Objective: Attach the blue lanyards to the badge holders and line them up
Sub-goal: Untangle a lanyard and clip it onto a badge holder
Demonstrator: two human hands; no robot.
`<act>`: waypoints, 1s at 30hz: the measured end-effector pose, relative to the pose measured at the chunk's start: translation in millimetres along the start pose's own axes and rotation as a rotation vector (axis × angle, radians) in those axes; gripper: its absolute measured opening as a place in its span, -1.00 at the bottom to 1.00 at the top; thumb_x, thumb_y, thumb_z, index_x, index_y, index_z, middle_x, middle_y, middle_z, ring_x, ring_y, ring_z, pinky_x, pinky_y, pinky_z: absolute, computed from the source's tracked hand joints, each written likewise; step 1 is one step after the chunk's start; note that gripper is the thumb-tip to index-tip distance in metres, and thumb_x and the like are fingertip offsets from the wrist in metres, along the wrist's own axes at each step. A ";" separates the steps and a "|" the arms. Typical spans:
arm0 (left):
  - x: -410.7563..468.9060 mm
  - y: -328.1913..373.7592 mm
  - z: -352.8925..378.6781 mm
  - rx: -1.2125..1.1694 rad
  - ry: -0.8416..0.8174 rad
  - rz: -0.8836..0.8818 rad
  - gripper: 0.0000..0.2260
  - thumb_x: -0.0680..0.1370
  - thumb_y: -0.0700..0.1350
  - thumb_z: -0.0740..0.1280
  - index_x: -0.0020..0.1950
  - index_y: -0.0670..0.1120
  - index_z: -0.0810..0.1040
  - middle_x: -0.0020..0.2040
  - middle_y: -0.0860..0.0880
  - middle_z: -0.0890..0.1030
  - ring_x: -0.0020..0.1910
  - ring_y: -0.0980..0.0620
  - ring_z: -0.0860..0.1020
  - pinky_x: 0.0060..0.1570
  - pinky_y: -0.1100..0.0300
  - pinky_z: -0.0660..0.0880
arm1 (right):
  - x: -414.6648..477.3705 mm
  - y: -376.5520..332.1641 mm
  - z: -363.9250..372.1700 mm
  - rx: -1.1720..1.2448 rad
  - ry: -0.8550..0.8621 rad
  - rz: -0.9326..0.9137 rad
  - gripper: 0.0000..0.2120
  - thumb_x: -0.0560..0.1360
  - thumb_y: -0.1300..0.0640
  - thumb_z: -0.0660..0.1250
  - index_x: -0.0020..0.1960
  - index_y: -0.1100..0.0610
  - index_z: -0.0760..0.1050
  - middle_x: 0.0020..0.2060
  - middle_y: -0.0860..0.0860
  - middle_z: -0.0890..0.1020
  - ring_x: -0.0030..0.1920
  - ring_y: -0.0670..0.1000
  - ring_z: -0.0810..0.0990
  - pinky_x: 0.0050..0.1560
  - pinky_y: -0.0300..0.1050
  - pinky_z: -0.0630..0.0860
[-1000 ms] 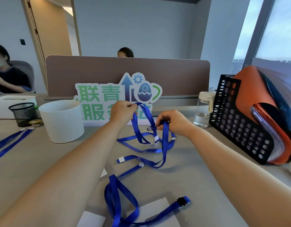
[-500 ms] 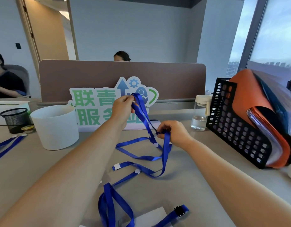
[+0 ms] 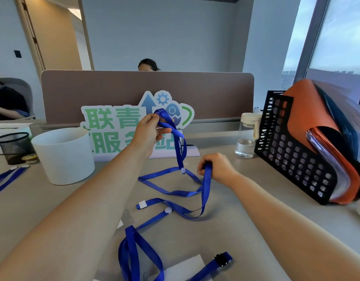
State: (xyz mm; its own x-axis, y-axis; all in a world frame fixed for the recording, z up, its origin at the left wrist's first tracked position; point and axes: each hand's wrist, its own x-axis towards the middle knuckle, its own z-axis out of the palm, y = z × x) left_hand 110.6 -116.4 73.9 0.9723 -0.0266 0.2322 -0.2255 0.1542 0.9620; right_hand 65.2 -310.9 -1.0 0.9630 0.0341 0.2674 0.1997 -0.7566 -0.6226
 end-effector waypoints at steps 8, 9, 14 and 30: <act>3.3 -17.2 0.9 0.322 -0.025 -0.012 -0.80 0.62 -0.17 0.10 0.15 -0.10 0.48 0.04 -0.05 0.55 -0.10 0.05 0.58 -0.22 0.26 0.43 | 3.5 0.5 -2.3 0.011 0.020 0.059 -0.75 0.42 0.48 0.27 -0.22 0.16 0.53 -0.22 0.09 0.60 -0.29 -0.05 0.62 -0.13 -0.22 0.60; 2.2 -19.2 0.6 0.367 -0.041 -0.038 -0.75 0.61 -0.20 0.11 0.27 -0.12 0.43 0.07 -0.04 0.52 -0.06 0.05 0.56 -0.25 0.27 0.43 | 4.3 -1.8 -3.4 -0.013 0.018 0.060 -0.75 0.42 0.47 0.27 -0.22 0.14 0.53 -0.20 0.08 0.60 -0.24 0.00 0.64 -0.10 -0.18 0.61; -11.3 -31.2 -3.4 0.629 -0.083 0.000 -0.59 0.54 -0.24 0.24 0.38 -0.12 0.31 0.14 -0.02 0.43 0.10 -0.04 0.51 -0.07 0.19 0.42 | 5.7 -22.2 -17.9 -0.197 0.001 -0.040 -0.84 0.43 0.35 0.37 -0.12 0.12 0.60 -0.09 0.05 0.65 -0.12 -0.04 0.57 -0.05 -0.26 0.50; -61.9 -74.5 -88.3 1.445 -0.580 -0.153 -0.92 0.48 -0.09 0.33 -0.15 -0.08 0.51 -0.08 -0.09 0.57 -0.16 -0.01 0.48 -0.16 0.19 0.39 | -21.3 -37.8 -10.9 -0.793 -0.298 0.122 -0.79 0.51 0.19 0.23 0.07 0.26 0.54 -0.16 0.07 0.49 -0.15 0.04 0.42 -0.15 -0.16 0.34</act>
State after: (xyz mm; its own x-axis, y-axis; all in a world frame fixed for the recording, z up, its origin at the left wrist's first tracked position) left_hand 72.6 -39.0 -24.9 0.9118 -0.3675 -0.1831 -0.3266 -0.9194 0.2189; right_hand 35.2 -290.2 24.9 0.9991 0.0086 -0.0422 0.0125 -0.9955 0.0937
